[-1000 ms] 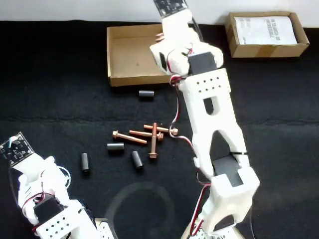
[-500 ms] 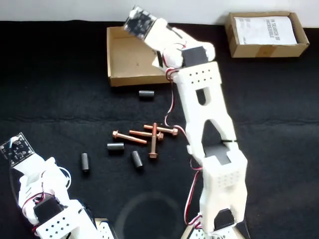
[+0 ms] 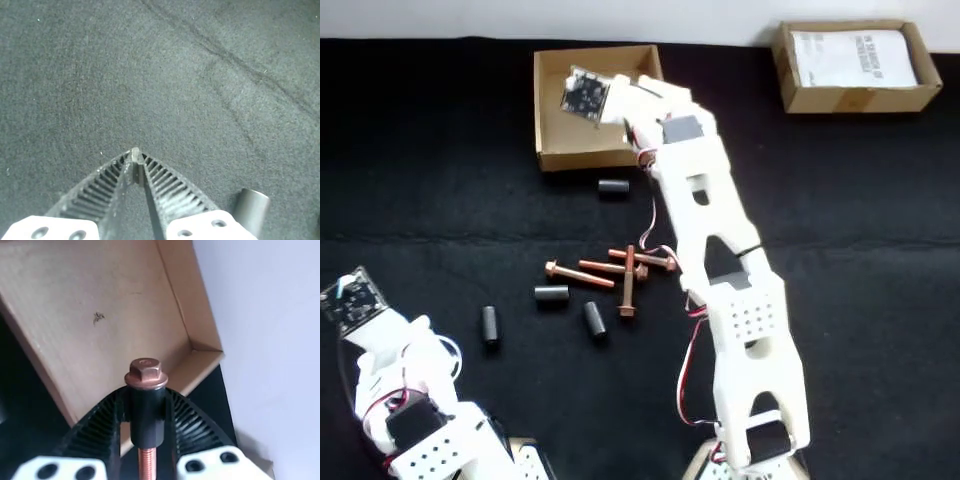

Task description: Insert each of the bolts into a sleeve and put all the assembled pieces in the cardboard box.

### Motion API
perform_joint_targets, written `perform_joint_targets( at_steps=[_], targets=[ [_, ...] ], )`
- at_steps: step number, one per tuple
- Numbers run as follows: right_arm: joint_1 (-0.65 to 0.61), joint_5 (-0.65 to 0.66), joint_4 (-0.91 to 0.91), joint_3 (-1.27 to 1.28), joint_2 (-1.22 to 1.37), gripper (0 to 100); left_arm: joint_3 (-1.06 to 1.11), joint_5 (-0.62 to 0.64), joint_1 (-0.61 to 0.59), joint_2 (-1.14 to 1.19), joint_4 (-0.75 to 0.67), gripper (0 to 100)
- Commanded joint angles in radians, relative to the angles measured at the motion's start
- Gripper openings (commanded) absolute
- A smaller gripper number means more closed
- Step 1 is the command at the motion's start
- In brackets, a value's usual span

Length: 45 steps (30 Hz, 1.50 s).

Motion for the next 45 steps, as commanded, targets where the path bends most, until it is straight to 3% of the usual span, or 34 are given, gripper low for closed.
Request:
perform_joint_targets(
  at_steps=[1, 9, 15, 19, 24, 33, 39, 45],
  targets=[
    [-0.044, 0.038, -0.134, -0.065, 0.005, 0.7, 0.016, -0.002, -0.012, -0.025, -0.002, 1],
    [-0.068, 0.035, -0.134, -0.065, 0.012, 2.1, 0.016, -0.002, -0.012, -0.025, -0.002, 1],
    [-0.068, 0.034, -0.131, -0.065, 0.010, 25.7, 0.016, -0.002, -0.012, -0.025, -0.002, 1],
    [-0.071, 0.018, -0.027, -0.097, -0.019, 25.8, 0.016, -0.002, -0.012, -0.025, -0.002, 1],
    [-0.104, -0.190, 0.139, -0.211, -0.091, 25.5, 0.016, -0.002, -0.012, -0.025, -0.002, 1],
    [-0.173, -0.534, 0.616, -0.404, -0.180, 25.5, 0.016, -0.002, -0.012, -0.025, -0.002, 1],
    [-0.206, -0.615, 0.816, -0.401, -0.177, 25.5, 0.016, -0.002, -0.012, -0.025, -0.002, 1],
    [-0.203, -0.626, 0.878, -0.401, -0.127, 25.5, 0.016, -0.002, -0.012, -0.025, -0.002, 1]
  ],
)
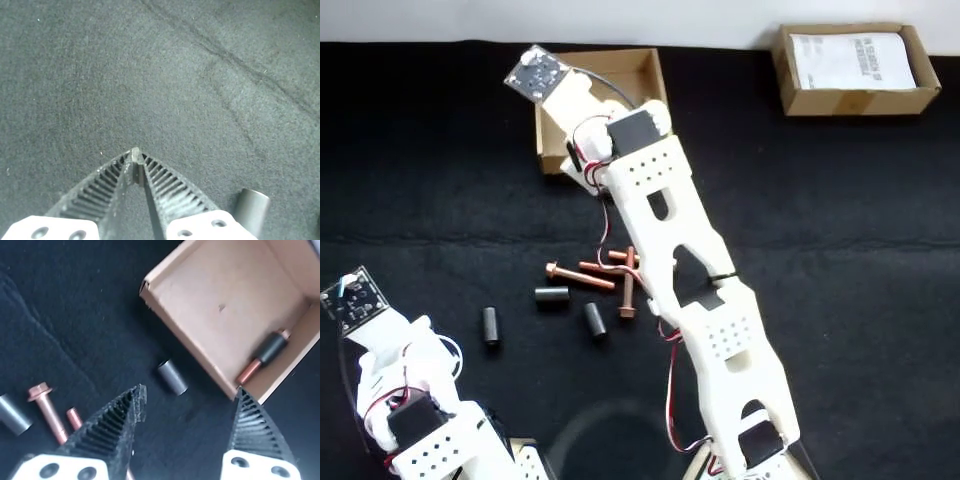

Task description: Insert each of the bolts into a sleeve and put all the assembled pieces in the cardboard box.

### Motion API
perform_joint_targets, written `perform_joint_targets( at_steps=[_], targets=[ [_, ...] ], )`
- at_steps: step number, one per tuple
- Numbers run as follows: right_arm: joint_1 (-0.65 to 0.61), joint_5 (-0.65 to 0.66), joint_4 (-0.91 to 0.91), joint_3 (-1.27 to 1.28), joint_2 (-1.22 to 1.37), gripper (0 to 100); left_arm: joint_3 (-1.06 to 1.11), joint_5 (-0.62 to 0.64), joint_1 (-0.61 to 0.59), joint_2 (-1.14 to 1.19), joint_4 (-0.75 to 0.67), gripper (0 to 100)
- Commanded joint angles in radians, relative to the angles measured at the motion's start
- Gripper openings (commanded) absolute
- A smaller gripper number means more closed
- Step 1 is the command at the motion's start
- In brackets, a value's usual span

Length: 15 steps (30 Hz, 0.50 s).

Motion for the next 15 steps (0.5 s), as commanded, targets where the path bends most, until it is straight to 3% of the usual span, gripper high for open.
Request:
perform_joint_targets(
  at_steps=[1, 11, 15],
  targets=[
    [-0.001, 0.003, 0.035, -0.044, -0.010, 25.5, 0.016, -0.002, -0.012, -0.025, -0.002, 1],
    [0.007, 0.150, 0.065, -0.053, 0.196, 25.5, 0.016, -0.002, -0.012, -0.025, -0.002, 1],
    [0.047, 0.190, -0.022, -0.053, 0.243, 25.5, 0.016, -0.002, -0.012, -0.025, -0.002, 1]
  ],
)
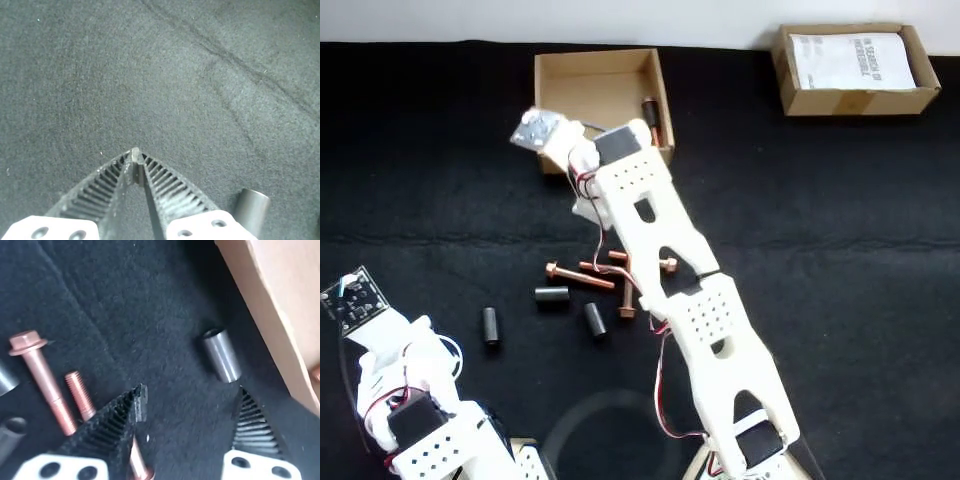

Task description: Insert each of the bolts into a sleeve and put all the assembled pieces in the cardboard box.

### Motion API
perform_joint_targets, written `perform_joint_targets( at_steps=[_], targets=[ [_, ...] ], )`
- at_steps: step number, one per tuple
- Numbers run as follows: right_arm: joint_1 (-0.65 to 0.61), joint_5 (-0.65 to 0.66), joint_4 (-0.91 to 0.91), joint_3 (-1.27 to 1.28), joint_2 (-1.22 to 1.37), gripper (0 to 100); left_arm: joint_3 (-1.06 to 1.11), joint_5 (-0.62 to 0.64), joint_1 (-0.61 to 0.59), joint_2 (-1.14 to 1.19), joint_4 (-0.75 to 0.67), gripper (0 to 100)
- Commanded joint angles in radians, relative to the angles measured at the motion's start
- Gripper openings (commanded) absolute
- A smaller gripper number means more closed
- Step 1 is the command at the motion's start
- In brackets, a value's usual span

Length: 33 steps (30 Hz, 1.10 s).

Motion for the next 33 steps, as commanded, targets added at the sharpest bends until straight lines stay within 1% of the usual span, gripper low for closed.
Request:
perform_joint_targets(
  at_steps=[1, 6, 10, 19, 28, 30, 33],
  targets=[
    [0.051, 0.048, -0.074, -0.047, 0.010, 25.5, 0.016, -0.002, -0.012, -0.025, -0.002, 1],
    [0.094, 0.114, -0.166, -0.038, 0.024, 25.5, 0.016, -0.002, -0.012, -0.025, -0.002, 1],
    [0.105, 0.129, -0.213, -0.041, 0.058, 25.5, 0.016, -0.002, -0.039, -0.027, -0.003, 1],
    [0.093, 0.138, -0.252, -0.045, 0.163, 25.5, 0.016, -0.002, -0.042, -0.027, -0.003, 1],
    [0.039, 0.132, -0.196, -0.059, 0.160, 25.5, 0.016, -0.002, -0.044, -0.027, -0.003, 1],
    [0.042, 0.132, -0.185, -0.127, 0.162, 25.5, 0.016, -0.002, -0.044, -0.027, -0.003, 1],
    [0.042, 0.132, -0.114, -0.255, 0.162, 25.5, 0.016, -0.002, -0.044, -0.027, -0.003, 1]
  ],
)
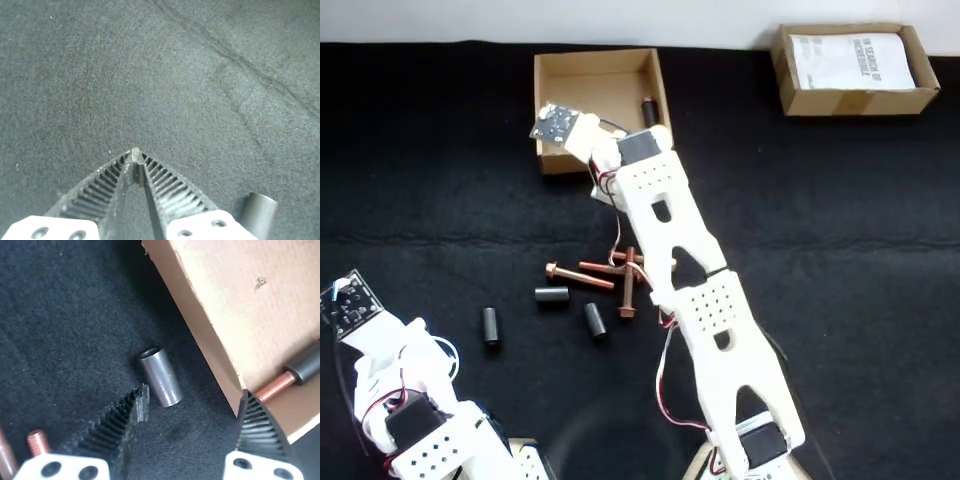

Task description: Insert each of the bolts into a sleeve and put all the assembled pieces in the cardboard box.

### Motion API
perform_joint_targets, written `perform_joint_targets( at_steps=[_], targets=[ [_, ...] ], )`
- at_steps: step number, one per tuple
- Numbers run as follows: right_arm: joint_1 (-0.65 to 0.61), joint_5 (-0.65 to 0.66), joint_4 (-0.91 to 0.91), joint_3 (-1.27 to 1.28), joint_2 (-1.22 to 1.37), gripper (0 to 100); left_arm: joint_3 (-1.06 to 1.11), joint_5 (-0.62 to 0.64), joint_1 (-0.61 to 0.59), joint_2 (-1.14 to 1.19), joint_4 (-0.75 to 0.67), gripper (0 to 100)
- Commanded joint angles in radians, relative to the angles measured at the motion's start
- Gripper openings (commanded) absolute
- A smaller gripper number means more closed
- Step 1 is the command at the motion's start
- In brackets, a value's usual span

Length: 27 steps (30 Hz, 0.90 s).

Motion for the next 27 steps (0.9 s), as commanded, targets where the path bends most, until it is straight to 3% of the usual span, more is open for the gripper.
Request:
perform_joint_targets(
  at_steps=[1, 8, 16, 27],
  targets=[
    [-0.030, 0.005, 0.084, -0.145, -0.007, 25.5, 0.016, -0.002, -0.008, -0.027, -0.003, 1],
    [-0.090, 0.002, 0.314, -0.366, -0.008, 25.5, 0.016, -0.002, -0.008, -0.027, -0.003, 1],
    [-0.091, -0.028, 0.306, -0.325, -0.021, 25.5, 0.016, -0.002, -0.007, -0.027, -0.003, 1],
    [-0.022, -0.025, 0.148, -0.283, 0.140, 25.5, 0.016, -0.002, -0.007, -0.027, -0.003, 1]
  ],
)
